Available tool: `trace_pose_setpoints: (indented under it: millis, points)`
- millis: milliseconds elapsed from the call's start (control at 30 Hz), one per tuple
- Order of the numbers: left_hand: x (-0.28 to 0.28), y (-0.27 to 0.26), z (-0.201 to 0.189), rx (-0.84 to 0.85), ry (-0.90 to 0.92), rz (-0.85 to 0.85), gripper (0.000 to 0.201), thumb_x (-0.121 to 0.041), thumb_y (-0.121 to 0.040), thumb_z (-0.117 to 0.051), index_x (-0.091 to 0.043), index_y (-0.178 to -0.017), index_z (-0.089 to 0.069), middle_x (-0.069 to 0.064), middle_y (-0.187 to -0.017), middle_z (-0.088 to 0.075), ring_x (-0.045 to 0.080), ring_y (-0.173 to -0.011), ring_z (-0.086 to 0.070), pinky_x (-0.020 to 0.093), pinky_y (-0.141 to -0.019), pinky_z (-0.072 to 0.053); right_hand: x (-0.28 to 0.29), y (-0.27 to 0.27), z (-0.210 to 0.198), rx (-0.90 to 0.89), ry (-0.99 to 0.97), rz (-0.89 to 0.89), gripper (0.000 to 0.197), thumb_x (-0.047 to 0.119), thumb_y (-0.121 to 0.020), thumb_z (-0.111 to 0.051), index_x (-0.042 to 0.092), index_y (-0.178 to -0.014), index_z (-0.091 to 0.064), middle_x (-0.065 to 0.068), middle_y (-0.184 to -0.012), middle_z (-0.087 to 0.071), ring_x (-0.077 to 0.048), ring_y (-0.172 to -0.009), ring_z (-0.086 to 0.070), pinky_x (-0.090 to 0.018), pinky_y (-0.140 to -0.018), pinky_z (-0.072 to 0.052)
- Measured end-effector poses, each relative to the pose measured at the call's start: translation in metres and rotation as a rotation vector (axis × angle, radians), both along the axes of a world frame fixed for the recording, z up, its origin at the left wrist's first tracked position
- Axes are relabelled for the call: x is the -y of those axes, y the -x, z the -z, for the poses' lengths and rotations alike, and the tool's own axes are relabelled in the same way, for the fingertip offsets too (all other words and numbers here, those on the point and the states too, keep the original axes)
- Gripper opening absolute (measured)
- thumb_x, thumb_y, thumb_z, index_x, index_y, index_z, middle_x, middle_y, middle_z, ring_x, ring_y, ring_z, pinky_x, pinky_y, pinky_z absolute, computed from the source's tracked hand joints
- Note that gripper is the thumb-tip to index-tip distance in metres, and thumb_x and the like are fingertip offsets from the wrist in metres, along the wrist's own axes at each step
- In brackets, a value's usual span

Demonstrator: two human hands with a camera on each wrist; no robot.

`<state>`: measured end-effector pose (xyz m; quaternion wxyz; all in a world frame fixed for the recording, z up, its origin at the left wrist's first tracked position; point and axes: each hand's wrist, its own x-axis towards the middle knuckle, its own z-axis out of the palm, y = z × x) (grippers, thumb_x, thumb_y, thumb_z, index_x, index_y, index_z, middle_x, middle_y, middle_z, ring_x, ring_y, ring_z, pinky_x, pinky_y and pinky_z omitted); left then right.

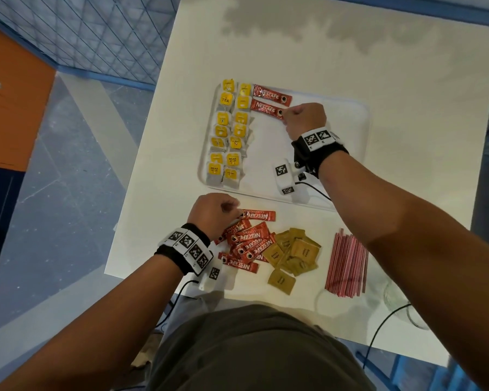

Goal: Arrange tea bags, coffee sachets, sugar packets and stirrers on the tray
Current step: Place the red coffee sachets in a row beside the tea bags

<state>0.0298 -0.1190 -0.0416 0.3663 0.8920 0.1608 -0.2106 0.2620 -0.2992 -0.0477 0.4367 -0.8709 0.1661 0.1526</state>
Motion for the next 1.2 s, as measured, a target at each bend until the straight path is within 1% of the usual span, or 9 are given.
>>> trace_pose_setpoints:
  millis: [67,167,367,467,600,767,900,1067,1200]
  points:
    - [0.001,-0.001,0.002,0.001,0.013,0.009,0.022,-0.034,-0.081,-0.081,-0.025,-0.1,-0.077,-0.019,-0.082,-0.067,-0.012,-0.076,-0.058,0.002,-0.074,-0.038,-0.002,-0.002,0.001,-0.001,0.04,-0.005,0.018,0.029,-0.084,-0.07,0.019,-0.072,-0.079,0.005,-0.064,-0.07,-0.016,-0.061,-0.069,-0.023,-0.051,-0.051]
    - [0.002,-0.002,0.001,0.004,0.059,0.039,0.022,-0.029,-0.081,-0.08,-0.025,-0.103,-0.076,-0.02,-0.085,-0.067,-0.011,-0.08,-0.059,0.012,-0.08,-0.044,-0.002,-0.008,-0.001,0.012,0.096,-0.003,0.021,0.03,-0.083,-0.069,0.021,-0.064,-0.074,0.008,-0.058,-0.066,-0.015,-0.06,-0.068,-0.026,-0.056,-0.055]
    - [-0.001,-0.001,0.004,0.063,0.011,0.187,0.021,-0.028,-0.084,-0.078,-0.025,-0.105,-0.077,-0.02,-0.083,-0.056,-0.002,-0.078,-0.054,0.023,-0.081,-0.044,0.002,-0.019,-0.001,0.063,0.174,-0.107,0.02,0.026,-0.091,-0.066,0.014,-0.087,-0.08,0.001,-0.073,-0.066,-0.018,-0.067,-0.062,-0.026,-0.063,-0.049]
    - [-0.002,-0.001,0.002,0.061,0.012,0.219,0.023,-0.029,-0.086,-0.077,-0.024,-0.108,-0.077,-0.013,-0.089,-0.058,0.007,-0.084,-0.056,0.023,-0.08,-0.042,0.004,-0.024,0.0,0.08,0.223,-0.136,0.021,0.028,-0.093,-0.066,0.014,-0.087,-0.08,-0.002,-0.076,-0.069,-0.02,-0.069,-0.063,-0.025,-0.062,-0.048]
    - [-0.001,0.001,0.0,0.052,0.009,0.261,0.027,-0.029,-0.086,-0.077,-0.022,-0.112,-0.076,-0.009,-0.096,-0.057,0.009,-0.088,-0.055,0.026,-0.084,-0.045,0.005,-0.025,0.0,0.1,0.237,-0.173,0.022,0.025,-0.094,-0.064,0.011,-0.086,-0.08,-0.005,-0.078,-0.071,-0.019,-0.069,-0.062,-0.026,-0.063,-0.049]
    - [0.004,0.003,-0.001,0.084,-0.016,0.278,0.024,-0.024,-0.086,-0.077,-0.019,-0.109,-0.077,-0.01,-0.095,-0.055,0.01,-0.086,-0.055,0.025,-0.082,-0.045,0.003,-0.021,0.003,0.115,0.198,-0.09,0.028,0.037,-0.092,-0.068,0.014,-0.108,-0.069,0.0,-0.112,-0.07,-0.017,-0.096,-0.062,-0.024,-0.078,-0.045]
    - [0.007,-0.001,-0.004,0.052,-0.082,0.309,0.014,-0.025,-0.085,-0.077,-0.02,-0.097,-0.073,-0.009,-0.093,-0.054,0.013,-0.085,-0.056,0.029,-0.079,-0.047,0.002,-0.006,-0.003,0.133,0.123,-0.08,0.023,0.042,-0.09,-0.068,0.02,-0.097,-0.069,0.006,-0.101,-0.068,-0.013,-0.09,-0.063,-0.024,-0.072,-0.045]
    - [0.005,-0.004,-0.003,0.017,-0.059,0.296,0.008,-0.027,-0.083,-0.077,-0.025,-0.082,-0.07,-0.014,-0.081,-0.061,0.009,-0.078,-0.057,0.032,-0.076,-0.05,0.0,0.038,-0.015,0.163,0.029,-0.166,0.019,0.044,-0.089,-0.07,0.026,-0.084,-0.066,0.013,-0.071,-0.063,-0.008,-0.069,-0.062,-0.024,-0.07,-0.049]
    - [-0.001,-0.002,-0.004,-0.017,0.092,0.082,0.018,-0.03,-0.08,-0.082,-0.026,-0.074,-0.065,-0.013,-0.077,-0.07,-0.001,-0.072,-0.061,0.014,-0.066,-0.045,0.008,0.076,-0.027,0.148,-0.025,-0.24,0.023,0.044,-0.089,-0.072,0.021,-0.087,-0.071,0.012,-0.074,-0.065,-0.001,-0.067,-0.058,-0.018,-0.065,-0.046]
